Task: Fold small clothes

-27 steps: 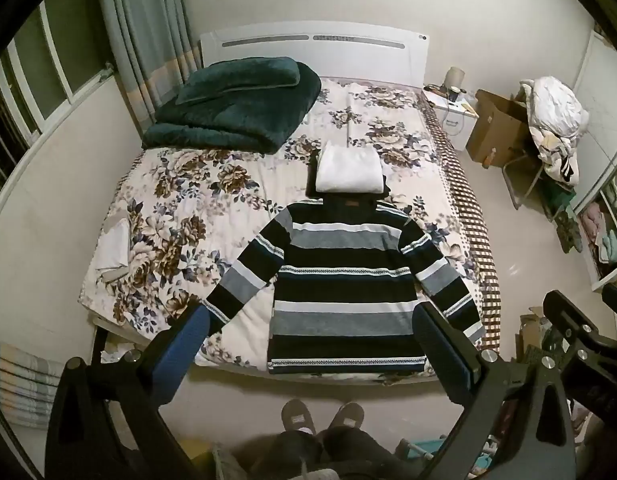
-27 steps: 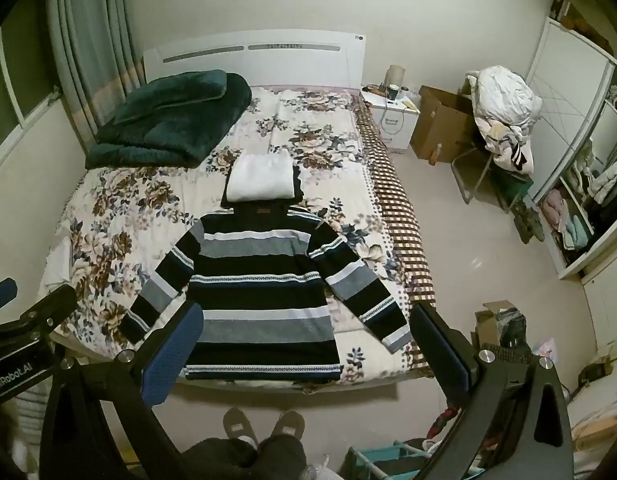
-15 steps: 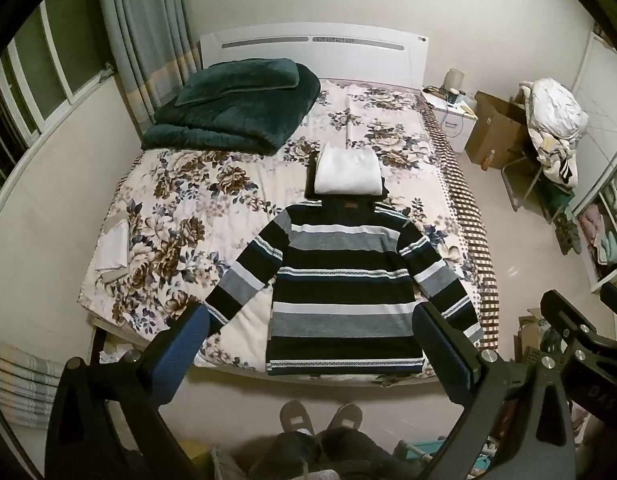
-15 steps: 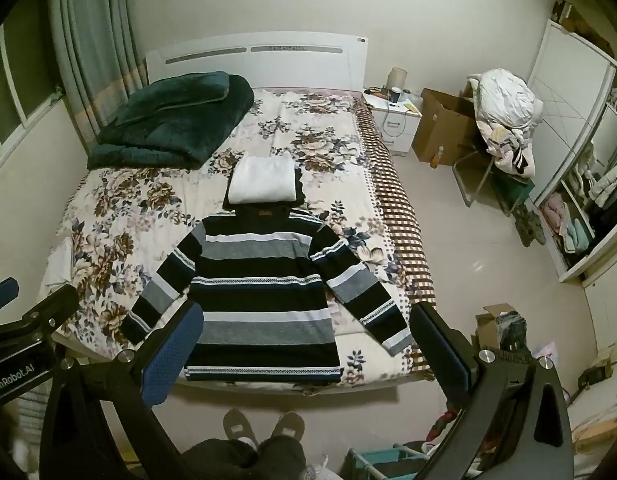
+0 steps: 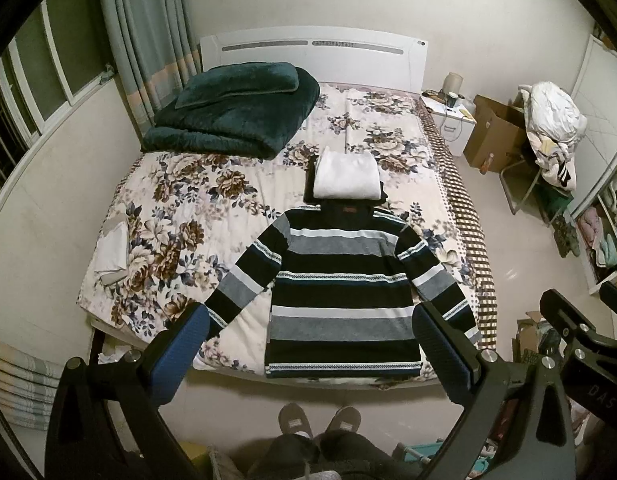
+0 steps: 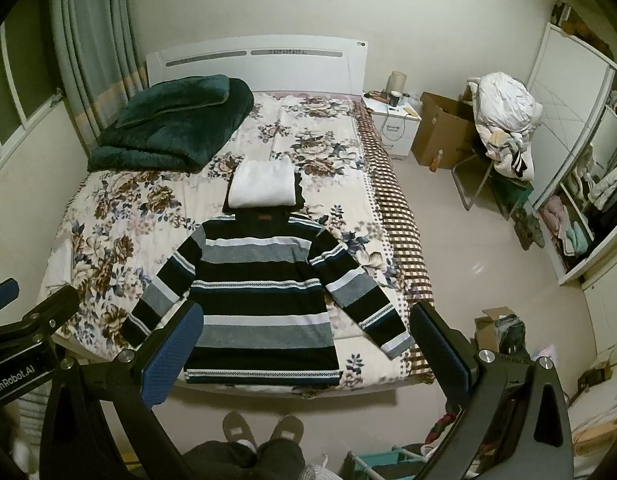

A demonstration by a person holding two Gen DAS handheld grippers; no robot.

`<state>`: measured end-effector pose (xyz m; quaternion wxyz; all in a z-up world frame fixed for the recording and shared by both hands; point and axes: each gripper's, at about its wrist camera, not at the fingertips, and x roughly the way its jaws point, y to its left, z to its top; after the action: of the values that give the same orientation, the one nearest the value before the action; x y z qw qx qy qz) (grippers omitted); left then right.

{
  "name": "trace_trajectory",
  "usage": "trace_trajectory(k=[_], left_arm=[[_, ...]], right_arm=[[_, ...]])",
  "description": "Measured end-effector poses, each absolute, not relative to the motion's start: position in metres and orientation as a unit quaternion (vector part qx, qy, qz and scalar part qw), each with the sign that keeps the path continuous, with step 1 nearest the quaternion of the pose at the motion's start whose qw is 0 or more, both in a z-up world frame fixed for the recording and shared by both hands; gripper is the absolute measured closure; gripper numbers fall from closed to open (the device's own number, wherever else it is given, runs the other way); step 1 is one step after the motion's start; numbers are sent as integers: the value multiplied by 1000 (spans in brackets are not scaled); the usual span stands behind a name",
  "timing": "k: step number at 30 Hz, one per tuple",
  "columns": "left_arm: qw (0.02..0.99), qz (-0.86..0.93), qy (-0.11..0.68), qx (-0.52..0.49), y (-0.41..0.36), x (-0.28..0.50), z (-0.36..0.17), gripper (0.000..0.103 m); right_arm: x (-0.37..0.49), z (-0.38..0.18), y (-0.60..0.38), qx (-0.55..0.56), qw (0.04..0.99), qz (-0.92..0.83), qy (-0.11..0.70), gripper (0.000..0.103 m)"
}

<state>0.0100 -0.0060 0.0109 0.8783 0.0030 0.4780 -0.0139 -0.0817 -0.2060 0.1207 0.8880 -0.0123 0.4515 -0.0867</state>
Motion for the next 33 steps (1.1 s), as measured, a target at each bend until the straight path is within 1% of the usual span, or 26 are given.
trace_trajectory(k=[33], left_arm=[[881,-13,472,3,-11,16,14,0]], right_arm=[[-83,131,-206,-11,890,-87,447,0]])
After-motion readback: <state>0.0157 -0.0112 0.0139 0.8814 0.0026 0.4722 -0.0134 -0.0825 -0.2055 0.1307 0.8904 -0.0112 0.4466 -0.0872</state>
